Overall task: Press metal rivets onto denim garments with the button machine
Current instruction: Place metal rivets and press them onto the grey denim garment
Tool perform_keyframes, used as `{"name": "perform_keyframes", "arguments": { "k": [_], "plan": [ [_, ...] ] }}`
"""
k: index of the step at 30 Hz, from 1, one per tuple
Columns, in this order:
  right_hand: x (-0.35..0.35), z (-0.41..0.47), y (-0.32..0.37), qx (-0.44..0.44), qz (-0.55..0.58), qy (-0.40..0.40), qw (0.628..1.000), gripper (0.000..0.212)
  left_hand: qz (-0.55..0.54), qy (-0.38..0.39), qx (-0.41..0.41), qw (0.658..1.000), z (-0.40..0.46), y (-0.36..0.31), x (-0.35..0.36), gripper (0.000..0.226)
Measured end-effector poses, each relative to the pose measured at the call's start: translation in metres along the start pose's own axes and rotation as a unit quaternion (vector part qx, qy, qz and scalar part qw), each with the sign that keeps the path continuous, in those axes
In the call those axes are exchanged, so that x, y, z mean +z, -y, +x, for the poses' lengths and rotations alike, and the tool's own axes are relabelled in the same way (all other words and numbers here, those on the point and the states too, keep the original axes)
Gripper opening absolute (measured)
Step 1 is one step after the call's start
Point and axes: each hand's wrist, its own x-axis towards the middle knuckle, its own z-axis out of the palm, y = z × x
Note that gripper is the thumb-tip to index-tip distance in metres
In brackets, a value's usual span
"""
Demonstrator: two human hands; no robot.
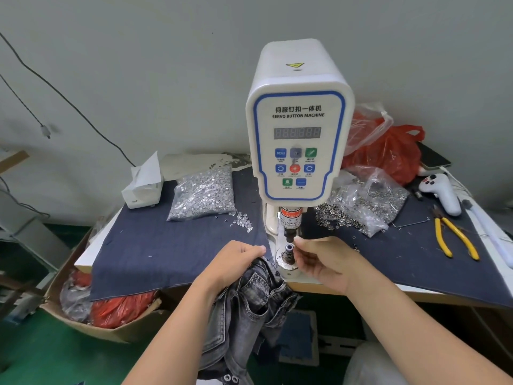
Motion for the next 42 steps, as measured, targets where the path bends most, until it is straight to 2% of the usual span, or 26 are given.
{"name": "perform_keyframes", "arguments": {
  "k": [4, 20, 35, 39, 41, 42],
  "plan": [
    [0.001, -0.002, 0.003, 0.039, 0.062, 0.003, 0.997, 0.007, 0.000, 0.001, 0.004, 1.000, 0.000, 0.000, 0.001, 0.058],
    [0.011, -0.010, 0.002, 0.059, 0.116, -0.006, 0.991, 0.009, 0.004, 0.002, -0.009, 1.000, -0.001, -0.001, 0.001, 0.058],
    [0.003, -0.016, 0.001, 0.090, 0.188, 0.041, 0.977, 0.013, -0.016, 0.019, -0.021, 0.999, -0.011, -0.008, 0.000, 0.060],
    [-0.011, -0.023, -0.004, 0.009, 0.094, 0.017, 0.995, 0.017, -0.059, 0.063, -0.028, 0.996, -0.021, -0.011, -0.003, 0.075],
    [-0.020, -0.027, -0.012, -0.092, -0.071, -0.010, 0.993, 0.015, -0.083, 0.090, -0.013, 0.992, -0.029, -0.018, -0.003, 0.077],
    [-0.026, -0.031, -0.016, -0.153, -0.191, -0.013, 0.970, 0.014, -0.098, 0.104, -0.006, 0.990, -0.034, -0.023, -0.001, 0.074]
  ]
}}
